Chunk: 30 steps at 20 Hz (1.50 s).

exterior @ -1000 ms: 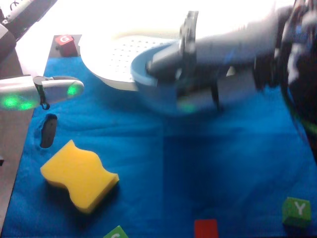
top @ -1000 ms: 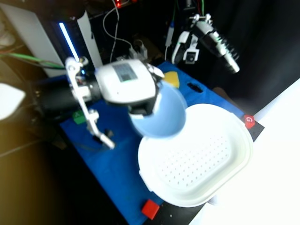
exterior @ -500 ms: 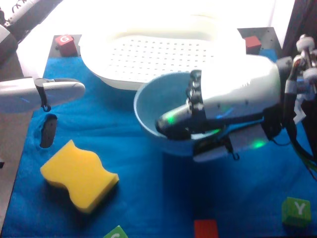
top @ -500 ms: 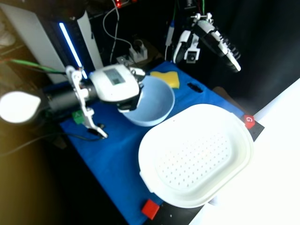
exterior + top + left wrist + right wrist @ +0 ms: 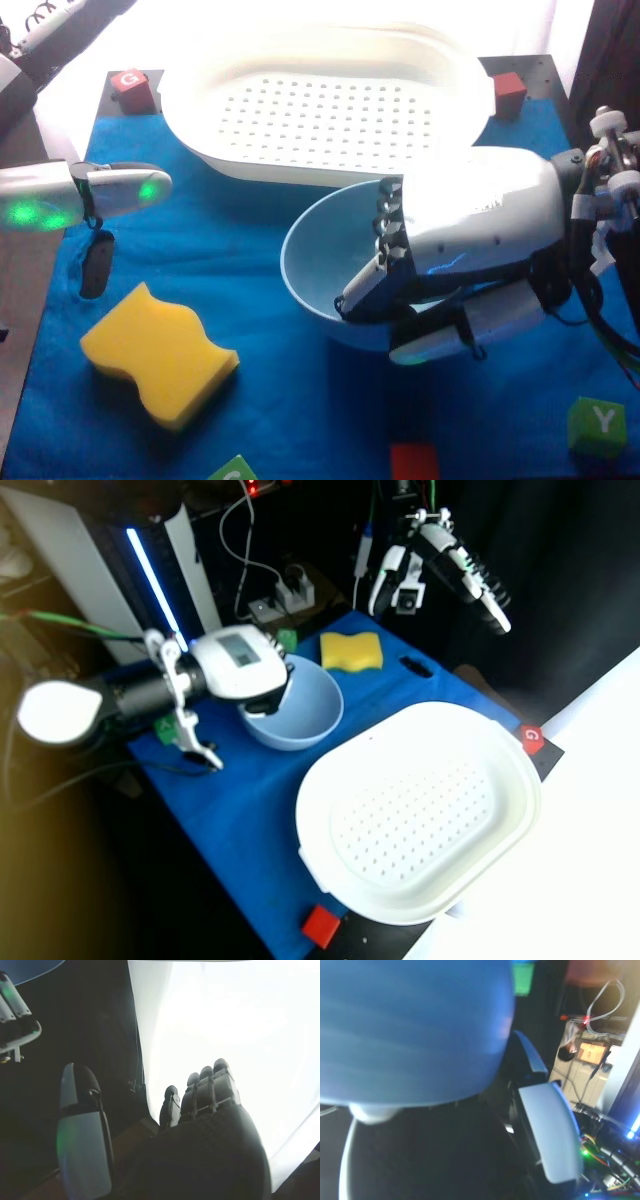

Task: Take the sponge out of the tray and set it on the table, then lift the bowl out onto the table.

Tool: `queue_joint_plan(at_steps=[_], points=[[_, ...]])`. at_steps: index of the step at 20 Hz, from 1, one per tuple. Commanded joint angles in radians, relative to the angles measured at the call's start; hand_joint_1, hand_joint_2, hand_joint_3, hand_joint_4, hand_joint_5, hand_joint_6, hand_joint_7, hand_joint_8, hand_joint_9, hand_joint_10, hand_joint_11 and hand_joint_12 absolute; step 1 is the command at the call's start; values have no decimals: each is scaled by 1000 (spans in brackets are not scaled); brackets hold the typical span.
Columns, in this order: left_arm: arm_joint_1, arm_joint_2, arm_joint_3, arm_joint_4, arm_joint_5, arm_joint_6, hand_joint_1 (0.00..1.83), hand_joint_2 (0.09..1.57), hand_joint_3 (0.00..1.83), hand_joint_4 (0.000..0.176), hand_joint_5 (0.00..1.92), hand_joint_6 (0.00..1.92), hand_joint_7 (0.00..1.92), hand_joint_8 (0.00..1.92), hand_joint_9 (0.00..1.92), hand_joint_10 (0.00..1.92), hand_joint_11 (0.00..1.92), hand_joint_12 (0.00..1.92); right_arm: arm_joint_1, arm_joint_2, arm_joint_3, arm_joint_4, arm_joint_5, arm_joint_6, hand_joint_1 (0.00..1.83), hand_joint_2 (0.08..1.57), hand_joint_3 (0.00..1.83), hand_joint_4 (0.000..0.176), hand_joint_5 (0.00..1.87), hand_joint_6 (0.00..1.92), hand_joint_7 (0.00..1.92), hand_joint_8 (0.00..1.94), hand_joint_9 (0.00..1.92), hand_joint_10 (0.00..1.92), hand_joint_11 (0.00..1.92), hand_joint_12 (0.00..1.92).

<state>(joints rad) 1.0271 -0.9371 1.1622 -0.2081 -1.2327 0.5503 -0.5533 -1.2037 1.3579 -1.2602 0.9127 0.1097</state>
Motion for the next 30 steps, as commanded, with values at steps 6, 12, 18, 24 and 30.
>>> queue_joint_plan(at_steps=[6, 12, 18, 24, 30], points=[[-6, -2, -2, -14, -132, -7, 843, 925, 6, 156, 29, 0, 0, 0, 0, 0, 0, 0, -61, 37, -2, 235, 54, 6, 70, 1097, 0, 131, 10, 0, 2, 0, 2, 1, 0, 14], [8, 0, -9, -16, -155, -7, 839, 909, 0, 176, 44, 7, 0, 0, 0, 0, 0, 0, -127, 116, 4, 475, 194, -24, 110, 1117, 0, 109, 0, 0, 0, 0, 0, 0, 0, 0], [52, 7, -34, -29, -236, -28, 811, 897, 0, 176, 0, 0, 0, 0, 0, 0, 0, 0, -356, 201, -30, 883, 435, -134, 0, 1205, 0, 70, 97, 10, 34, 3, 0, 0, 0, 0], [206, 16, -108, -133, -418, -27, 671, 900, 0, 176, 1, 0, 0, 0, 0, 0, 74, 36, -505, 229, -62, 1108, 572, -183, 75, 1156, 0, 117, 1, 0, 0, 0, 0, 0, 0, 0], [262, 18, -135, -173, -496, -49, 269, 1101, 3, 173, 0, 0, 0, 0, 0, 0, 0, 313, -622, 235, -68, 1262, 673, -183, 158, 1222, 6, 173, 44, 10, 41, 10, 3, 1, 0, 0]])
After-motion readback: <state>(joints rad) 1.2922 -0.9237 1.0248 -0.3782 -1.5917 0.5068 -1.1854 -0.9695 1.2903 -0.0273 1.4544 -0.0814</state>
